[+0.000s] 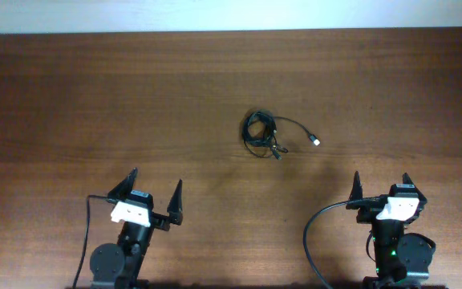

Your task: Untangle cables

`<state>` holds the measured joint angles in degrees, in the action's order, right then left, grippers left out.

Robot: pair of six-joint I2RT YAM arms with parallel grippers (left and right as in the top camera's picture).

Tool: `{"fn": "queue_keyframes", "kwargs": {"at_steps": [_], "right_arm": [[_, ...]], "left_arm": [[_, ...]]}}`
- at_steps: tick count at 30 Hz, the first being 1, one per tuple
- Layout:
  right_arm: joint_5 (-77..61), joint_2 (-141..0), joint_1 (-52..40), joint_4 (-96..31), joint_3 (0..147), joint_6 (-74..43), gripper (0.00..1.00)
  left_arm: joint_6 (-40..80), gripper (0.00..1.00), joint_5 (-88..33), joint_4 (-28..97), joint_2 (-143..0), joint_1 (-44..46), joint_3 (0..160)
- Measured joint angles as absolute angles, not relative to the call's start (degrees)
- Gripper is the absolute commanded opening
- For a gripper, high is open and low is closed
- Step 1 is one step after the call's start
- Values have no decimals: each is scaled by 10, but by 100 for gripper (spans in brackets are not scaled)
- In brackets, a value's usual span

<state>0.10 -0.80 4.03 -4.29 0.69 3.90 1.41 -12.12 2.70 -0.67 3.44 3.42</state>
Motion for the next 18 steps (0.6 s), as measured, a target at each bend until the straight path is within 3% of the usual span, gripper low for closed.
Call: {"fn": "queue_keyframes", "kwargs": {"at_steps": [3, 10, 14, 18], "right_arm": [[1, -8, 40, -43, 7, 39, 98], [1, -8, 40, -43, 7, 39, 98], [1, -8, 40, -43, 7, 39, 98], [1, -9, 40, -43, 7, 39, 98]], "left_arm": [[36, 99, -136, 119, -49, 34, 140], [44, 99, -187, 325, -421, 35, 552], [44, 99, -379, 310, -566, 36, 651], [46, 99, -534, 263, -653, 39, 652]]}}
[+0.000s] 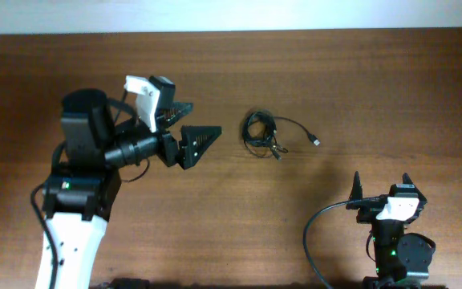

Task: Untangle cables
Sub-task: 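Reach the left gripper to the black cable bundle and grasp it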

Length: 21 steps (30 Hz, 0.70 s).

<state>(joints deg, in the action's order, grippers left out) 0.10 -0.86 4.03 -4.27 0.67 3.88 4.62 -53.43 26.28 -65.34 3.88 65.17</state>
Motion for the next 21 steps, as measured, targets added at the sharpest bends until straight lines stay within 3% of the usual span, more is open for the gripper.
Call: {"fn": "queue_keyframes", "kwargs": {"at_steps": [2, 4, 10, 14, 19, 21], "right_arm": [[1, -8, 40, -43, 7, 39, 98], [1, -9, 40, -43, 7, 39, 98], [1, -9, 40, -43, 7, 39, 98], [1, -9, 40, -43, 7, 39, 98], [1, -9, 41, -43, 7, 39, 98], [1, -9, 41, -43, 7, 39, 98]], "left_arm": [[48, 99, -557, 232, -697, 57, 652], [85, 99, -508, 205, -742, 107, 652], [187, 100, -10, 121, -864, 316, 652], [156, 89, 45, 17, -1009, 324, 655], [-11, 88, 55, -67, -1145, 324, 655], [-50, 77, 59, -91, -1183, 324, 655]]}}
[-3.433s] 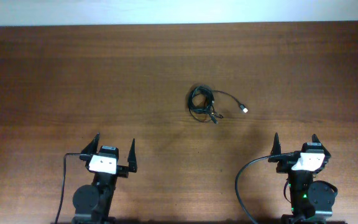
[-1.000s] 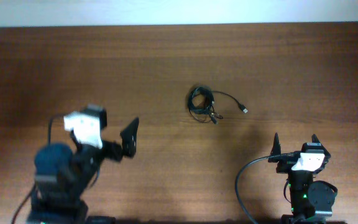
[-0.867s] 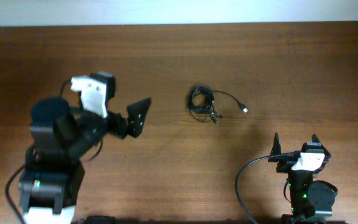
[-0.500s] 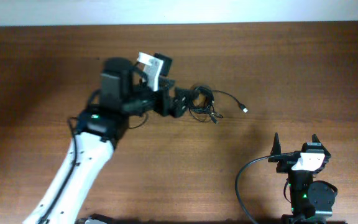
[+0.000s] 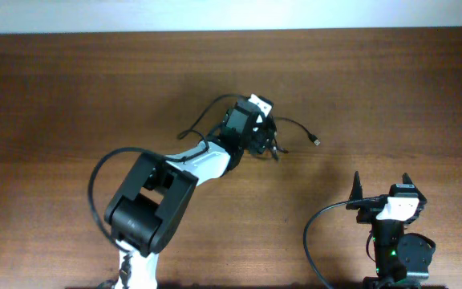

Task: Untangle cables
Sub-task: 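Reach the left gripper to the black cable bundle and grasp it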

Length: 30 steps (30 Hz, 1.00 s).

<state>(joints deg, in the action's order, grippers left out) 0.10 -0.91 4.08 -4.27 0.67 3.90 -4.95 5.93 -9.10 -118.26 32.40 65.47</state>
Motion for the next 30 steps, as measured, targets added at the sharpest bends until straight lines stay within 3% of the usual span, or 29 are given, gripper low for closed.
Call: {"fn": "queue_keyframes", "kwargs": {"at_steps": [1, 2, 4, 5, 9, 14, 15, 16, 17, 18, 19, 23, 24, 25, 27, 30], "right_arm": [[1, -9, 41, -43, 7, 39, 98], [1, -9, 41, -43, 7, 39, 98], [1, -9, 41, -43, 7, 39, 98], [1, -9, 41, -43, 7, 39, 98], [1, -9, 41, -43, 7, 39, 98], [1, -10, 41, -43, 7, 39, 98], [1, -9, 41, -43, 7, 39, 98], [1, -10, 41, -43, 7, 39, 98], [1, -9, 41, -43, 7, 39, 98], [1, -9, 41, -43, 7, 39, 98], [1, -9, 41, -43, 7, 39, 98], [1, -9, 41, -43, 7, 39, 98], [1, -9, 41, -43, 7, 39, 98], [1, -9, 41, -43, 7, 39, 98], [1, -9, 41, -43, 7, 39, 99], [1, -9, 41, -43, 7, 39, 98]], "left_arm": [[-54, 62, 60, -109, -1193, 324, 655], [-63, 37, 62, -121, -1200, 324, 656], [-68, 1, 64, -127, -1208, 325, 657], [-70, 0, 67, -122, -1208, 325, 658], [-9, 0, 183, -65, -1207, 328, 674], [129, 3, 190, 176, -1113, 281, 661], [151, 11, 184, 218, -1083, 281, 658], [192, 41, 178, 275, -1042, 282, 657], [234, 49, 165, 309, -1005, 281, 656], [272, 71, 147, 329, -978, 281, 656], [305, 99, 123, 334, -969, 281, 656], [341, 99, 89, 340, -970, 281, 656], [338, 91, 87, 341, -970, 281, 656], [335, 70, 88, 341, -970, 281, 656], [328, 61, 88, 341, -970, 281, 656], [326, 62, 88, 319, -970, 281, 643]]}}
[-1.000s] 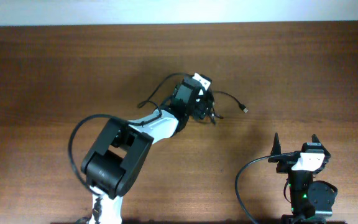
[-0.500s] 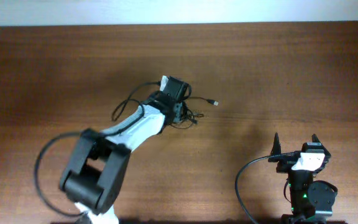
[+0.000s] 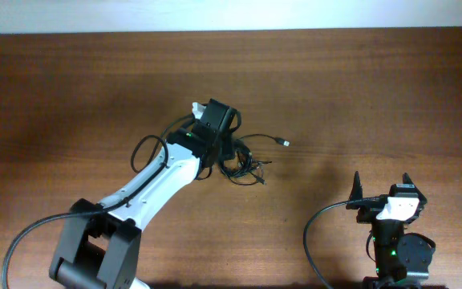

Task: Untangle cables
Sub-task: 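Reach the left gripper to the black cable bundle and grasp it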

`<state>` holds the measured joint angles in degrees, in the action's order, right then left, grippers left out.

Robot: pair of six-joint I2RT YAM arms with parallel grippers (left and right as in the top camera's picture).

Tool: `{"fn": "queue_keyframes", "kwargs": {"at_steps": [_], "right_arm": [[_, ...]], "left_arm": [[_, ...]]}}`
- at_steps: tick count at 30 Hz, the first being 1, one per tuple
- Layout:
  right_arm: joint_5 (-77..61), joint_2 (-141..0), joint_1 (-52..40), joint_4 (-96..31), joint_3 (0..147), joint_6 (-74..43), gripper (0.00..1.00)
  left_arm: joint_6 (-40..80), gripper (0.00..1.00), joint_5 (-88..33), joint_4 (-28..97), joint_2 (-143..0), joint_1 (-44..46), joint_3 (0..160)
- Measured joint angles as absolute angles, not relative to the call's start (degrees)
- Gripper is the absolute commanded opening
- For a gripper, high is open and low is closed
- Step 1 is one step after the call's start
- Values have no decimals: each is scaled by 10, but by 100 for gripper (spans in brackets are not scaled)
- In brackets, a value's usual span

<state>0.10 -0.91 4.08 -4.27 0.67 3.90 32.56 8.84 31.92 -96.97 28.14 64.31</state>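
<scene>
A black tangled cable (image 3: 247, 167) lies in a loose bundle on the brown table, and one strand runs out to a small plug (image 3: 284, 143) on its right. My left arm reaches across the table. Its left gripper (image 3: 224, 152) sits at the bundle's left edge, shut on the cable, with the fingers mostly hidden under the wrist. My right gripper (image 3: 382, 185) is open at the front right, well clear of the cable, with nothing between its fingers.
The wooden table (image 3: 70, 88) ends at a pale wall along the back. My left arm's own black lead (image 3: 144, 148) loops beside the forearm. The right arm's lead (image 3: 315, 233) curls at the front right.
My left gripper has moved left and toward the front edge. The cable bundle has shifted with it, and the plug end now lies further left. The right arm has not moved.
Both arms were parked at the front with open grippers while the cable lay untouched at mid-table. The left arm then stood raised to the left of the bundle, then sat down on it. Now the bundle lies nearer the front-left with the gripper on it.
</scene>
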Motion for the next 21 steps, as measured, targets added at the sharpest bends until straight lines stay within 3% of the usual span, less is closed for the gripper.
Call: {"fn": "queue_keyframes", "kwargs": {"at_steps": [3, 7, 11, 13, 14, 16, 17, 18, 21], "right_arm": [[1, -9, 41, -43, 7, 39, 98], [1, -9, 41, -43, 7, 39, 98], [1, -9, 41, -43, 7, 39, 98], [1, -9, 41, -43, 7, 39, 98], [1, -9, 41, -43, 7, 39, 98], [1, -9, 41, -43, 7, 39, 98], [1, -9, 41, -43, 7, 39, 98], [1, -9, 41, -43, 7, 39, 98], [1, -9, 41, -43, 7, 39, 98]], "left_arm": [[326, 60, 88, 287, -970, 281, 601], [326, 46, 90, 204, -970, 281, 569], [326, 47, 81, 190, -970, 281, 555], [326, 52, 76, 190, -980, 281, 552], [326, 49, 72, 190, -997, 281, 552], [305, 16, 68, 187, -1028, 281, 550], [291, 4, 70, 182, -1033, 282, 550], [279, 0, 79, 180, -1036, 282, 550], [268, 0, 91, 164, -1037, 282, 550]]}}
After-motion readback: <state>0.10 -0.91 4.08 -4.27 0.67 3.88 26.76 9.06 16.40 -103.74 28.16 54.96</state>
